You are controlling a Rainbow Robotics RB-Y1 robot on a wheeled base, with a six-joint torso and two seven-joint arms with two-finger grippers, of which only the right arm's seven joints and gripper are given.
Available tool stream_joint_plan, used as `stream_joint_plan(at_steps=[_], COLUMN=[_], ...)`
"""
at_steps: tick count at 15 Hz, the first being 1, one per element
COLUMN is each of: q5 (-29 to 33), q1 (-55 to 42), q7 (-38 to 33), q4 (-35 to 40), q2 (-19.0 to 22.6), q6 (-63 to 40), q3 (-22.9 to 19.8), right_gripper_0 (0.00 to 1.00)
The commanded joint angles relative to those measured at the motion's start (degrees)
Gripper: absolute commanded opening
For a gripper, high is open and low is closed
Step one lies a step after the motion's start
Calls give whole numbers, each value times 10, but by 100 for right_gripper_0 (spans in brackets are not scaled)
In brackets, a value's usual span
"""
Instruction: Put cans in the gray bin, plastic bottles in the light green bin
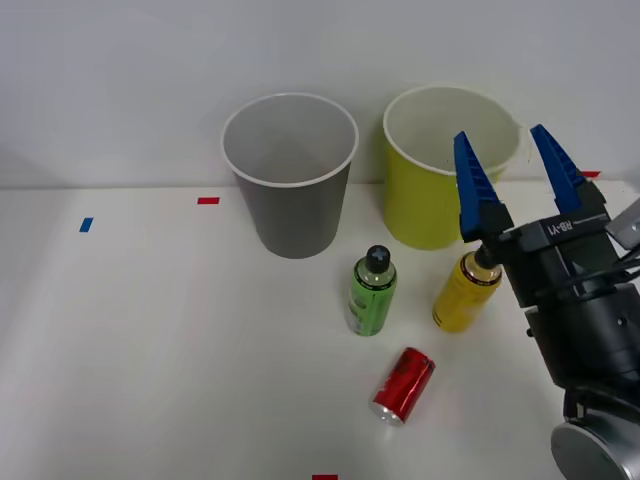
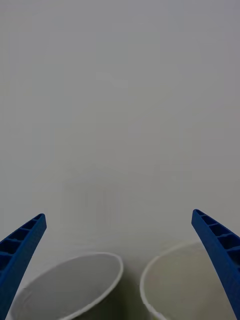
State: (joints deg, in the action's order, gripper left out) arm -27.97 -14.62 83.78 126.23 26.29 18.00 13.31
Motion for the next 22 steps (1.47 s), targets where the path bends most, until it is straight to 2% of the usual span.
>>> stream_joint_plan(at_steps=[1,3,6,12,19,22], q5=[8,11,27,137,183,261], q1=[-68,-90,-143,-218,-321,-366], q7=[9,12,28,41,42,33], q4=[5,5,16,19,19,14], q2=[5,0,-45,-114,-109,-107], q6=[14,15,15,15,15,14], q3=[-38,-52,-65,-99,-108,-106], right_gripper_0=[100,100,100,100,100,100])
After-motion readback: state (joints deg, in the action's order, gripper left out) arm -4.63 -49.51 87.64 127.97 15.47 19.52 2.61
